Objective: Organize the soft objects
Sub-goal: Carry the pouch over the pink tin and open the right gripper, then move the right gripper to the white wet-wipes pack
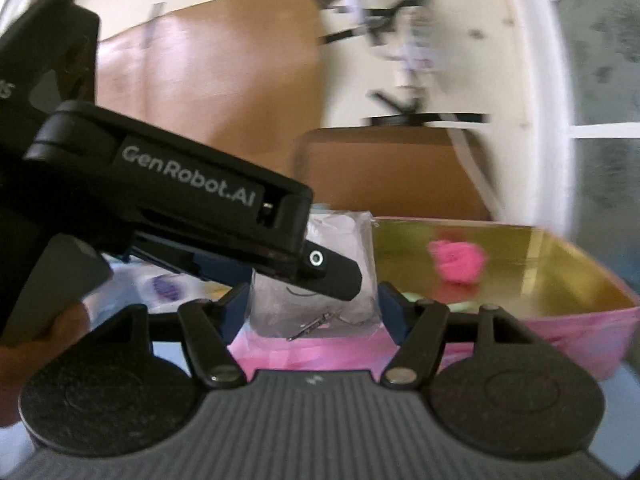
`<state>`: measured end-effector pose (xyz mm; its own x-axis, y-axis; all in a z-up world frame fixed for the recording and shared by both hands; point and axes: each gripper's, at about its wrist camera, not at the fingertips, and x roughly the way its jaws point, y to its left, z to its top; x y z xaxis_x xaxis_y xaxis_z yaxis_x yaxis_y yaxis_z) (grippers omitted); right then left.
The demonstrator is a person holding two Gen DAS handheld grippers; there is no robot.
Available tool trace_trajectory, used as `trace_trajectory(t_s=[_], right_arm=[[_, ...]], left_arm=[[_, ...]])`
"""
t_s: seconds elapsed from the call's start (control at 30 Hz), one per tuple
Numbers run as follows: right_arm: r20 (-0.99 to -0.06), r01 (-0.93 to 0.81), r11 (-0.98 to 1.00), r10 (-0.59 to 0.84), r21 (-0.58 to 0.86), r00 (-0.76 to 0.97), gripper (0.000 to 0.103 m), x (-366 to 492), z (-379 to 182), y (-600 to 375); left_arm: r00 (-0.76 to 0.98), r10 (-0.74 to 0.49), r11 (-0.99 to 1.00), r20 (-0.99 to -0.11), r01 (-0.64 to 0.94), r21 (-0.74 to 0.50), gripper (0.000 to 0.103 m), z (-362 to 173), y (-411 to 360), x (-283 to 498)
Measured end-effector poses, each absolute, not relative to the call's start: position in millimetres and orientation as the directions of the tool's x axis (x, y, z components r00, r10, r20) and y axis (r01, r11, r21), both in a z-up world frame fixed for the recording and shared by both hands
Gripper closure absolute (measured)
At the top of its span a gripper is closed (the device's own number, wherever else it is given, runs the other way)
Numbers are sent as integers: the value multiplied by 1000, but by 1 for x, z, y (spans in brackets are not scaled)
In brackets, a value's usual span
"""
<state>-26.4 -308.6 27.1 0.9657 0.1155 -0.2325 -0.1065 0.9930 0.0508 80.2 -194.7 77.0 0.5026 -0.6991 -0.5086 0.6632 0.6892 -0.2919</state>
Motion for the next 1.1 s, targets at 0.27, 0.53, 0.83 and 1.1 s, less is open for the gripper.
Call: trace_trajectory(t_s=[0.27, 0.53, 0.83, 1.1], right_arm=[[-272, 225, 973, -233, -59, 934, 28, 19, 12, -365], [-206, 152, 987, -136, 59, 969, 29, -12, 13, -351], [-288, -240, 968, 251, 74, 924, 34, 10, 21, -262], [-442, -431, 902, 392, 14, 807, 36, 64, 15, -178]], left_arm=[[586, -613, 768, -530, 601, -222, 11, 69, -237, 104], [643, -587, 804, -493, 533, -262, 5, 46, -131, 72], [752, -376, 926, -541, 293, -236, 4, 5, 7, 44], [792, -368, 919, -487, 229, -322, 5, -8, 47, 43]])
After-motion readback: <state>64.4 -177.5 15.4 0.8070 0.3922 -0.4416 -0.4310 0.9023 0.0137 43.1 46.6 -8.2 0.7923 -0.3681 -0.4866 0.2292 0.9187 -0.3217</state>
